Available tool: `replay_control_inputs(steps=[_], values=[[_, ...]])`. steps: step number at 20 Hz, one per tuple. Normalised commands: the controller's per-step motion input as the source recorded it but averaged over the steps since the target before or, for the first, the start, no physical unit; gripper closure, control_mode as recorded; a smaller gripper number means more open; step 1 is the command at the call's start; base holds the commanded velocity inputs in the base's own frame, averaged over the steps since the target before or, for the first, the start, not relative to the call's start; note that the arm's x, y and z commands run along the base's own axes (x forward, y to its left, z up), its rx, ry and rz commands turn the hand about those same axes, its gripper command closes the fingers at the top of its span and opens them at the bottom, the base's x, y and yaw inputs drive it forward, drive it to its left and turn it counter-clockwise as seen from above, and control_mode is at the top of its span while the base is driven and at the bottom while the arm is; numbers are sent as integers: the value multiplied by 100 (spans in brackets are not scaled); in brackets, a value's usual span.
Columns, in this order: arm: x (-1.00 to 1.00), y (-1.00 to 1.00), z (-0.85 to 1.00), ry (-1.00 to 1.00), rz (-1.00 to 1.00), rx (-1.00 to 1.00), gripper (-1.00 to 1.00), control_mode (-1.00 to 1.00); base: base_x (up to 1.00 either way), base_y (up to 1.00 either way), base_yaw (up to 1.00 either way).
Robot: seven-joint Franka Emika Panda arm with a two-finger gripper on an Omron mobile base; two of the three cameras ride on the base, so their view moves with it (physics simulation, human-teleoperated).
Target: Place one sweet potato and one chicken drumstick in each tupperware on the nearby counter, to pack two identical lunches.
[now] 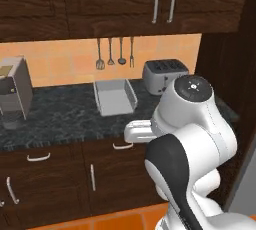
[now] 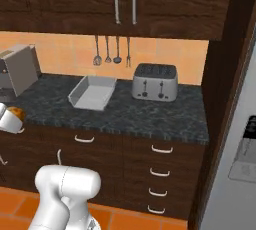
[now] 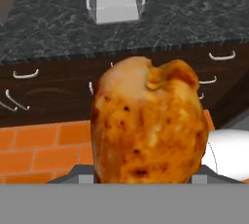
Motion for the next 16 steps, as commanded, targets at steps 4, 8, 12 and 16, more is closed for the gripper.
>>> replay_control_inputs(steps=[4, 8, 12, 16], values=[[0, 0, 0, 0, 0, 0, 100, 100, 0, 100, 0], [0, 0, 0, 0, 0, 0, 100, 100, 0, 100, 0], [0, 0, 0, 0, 0, 0, 100, 100, 3, 100, 0], [0, 0, 0, 0, 0, 0, 100, 100, 26, 99, -1]])
